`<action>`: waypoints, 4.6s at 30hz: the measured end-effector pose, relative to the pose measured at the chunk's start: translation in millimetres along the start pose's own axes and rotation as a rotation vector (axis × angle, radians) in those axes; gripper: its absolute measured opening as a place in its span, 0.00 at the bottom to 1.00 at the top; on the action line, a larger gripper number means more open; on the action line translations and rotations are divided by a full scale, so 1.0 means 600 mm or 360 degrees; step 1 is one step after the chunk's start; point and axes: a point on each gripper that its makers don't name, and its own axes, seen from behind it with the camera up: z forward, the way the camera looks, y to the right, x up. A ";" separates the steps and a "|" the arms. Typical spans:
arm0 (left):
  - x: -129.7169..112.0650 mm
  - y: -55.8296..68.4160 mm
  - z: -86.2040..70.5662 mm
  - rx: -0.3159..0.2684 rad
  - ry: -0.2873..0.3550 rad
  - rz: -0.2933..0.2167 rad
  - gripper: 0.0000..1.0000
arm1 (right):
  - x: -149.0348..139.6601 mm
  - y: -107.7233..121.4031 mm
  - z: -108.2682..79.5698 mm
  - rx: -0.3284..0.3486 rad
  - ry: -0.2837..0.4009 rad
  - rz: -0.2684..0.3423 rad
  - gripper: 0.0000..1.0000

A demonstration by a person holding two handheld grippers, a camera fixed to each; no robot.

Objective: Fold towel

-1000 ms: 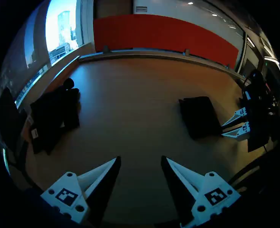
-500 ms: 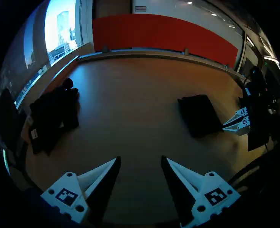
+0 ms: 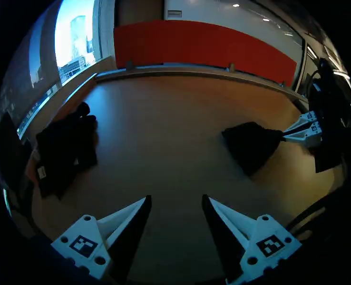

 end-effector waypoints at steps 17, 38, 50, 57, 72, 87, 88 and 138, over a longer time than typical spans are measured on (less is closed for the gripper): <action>0.032 0.023 0.001 -0.0039 0.0050 0.0031 0.78 | 0.145 0.080 -0.082 -0.0137 0.0246 -0.0051 0.06; 0.052 0.046 0.018 -0.0070 0.0045 0.0069 0.77 | 0.049 0.252 -0.181 -0.0348 0.0169 0.0094 0.06; 0.056 0.057 0.027 -0.0063 0.0025 0.0086 0.78 | -0.034 0.378 -0.244 -0.0465 0.0076 0.0162 0.06; 0.062 0.064 0.031 -0.0058 0.0017 0.0096 0.77 | -0.078 0.438 -0.271 -0.0517 0.0012 0.0187 0.06; 0.075 0.078 0.037 -0.0062 0.0012 0.0123 0.78 | -0.157 0.529 -0.328 -0.0631 -0.0094 0.0259 0.06; 0.085 0.096 0.040 -0.0087 0.0014 0.0160 0.77 | -0.230 0.529 -0.369 -0.0671 -0.0173 0.0325 0.05; 0.085 0.097 0.040 -0.0089 0.0014 0.0162 0.78 | -0.237 0.527 -0.373 -0.0673 -0.0179 0.0333 0.05; 0.072 0.097 0.028 -0.0079 -0.0011 0.0215 0.77 | -0.577 0.410 -0.393 -0.0677 -0.0637 0.0658 0.05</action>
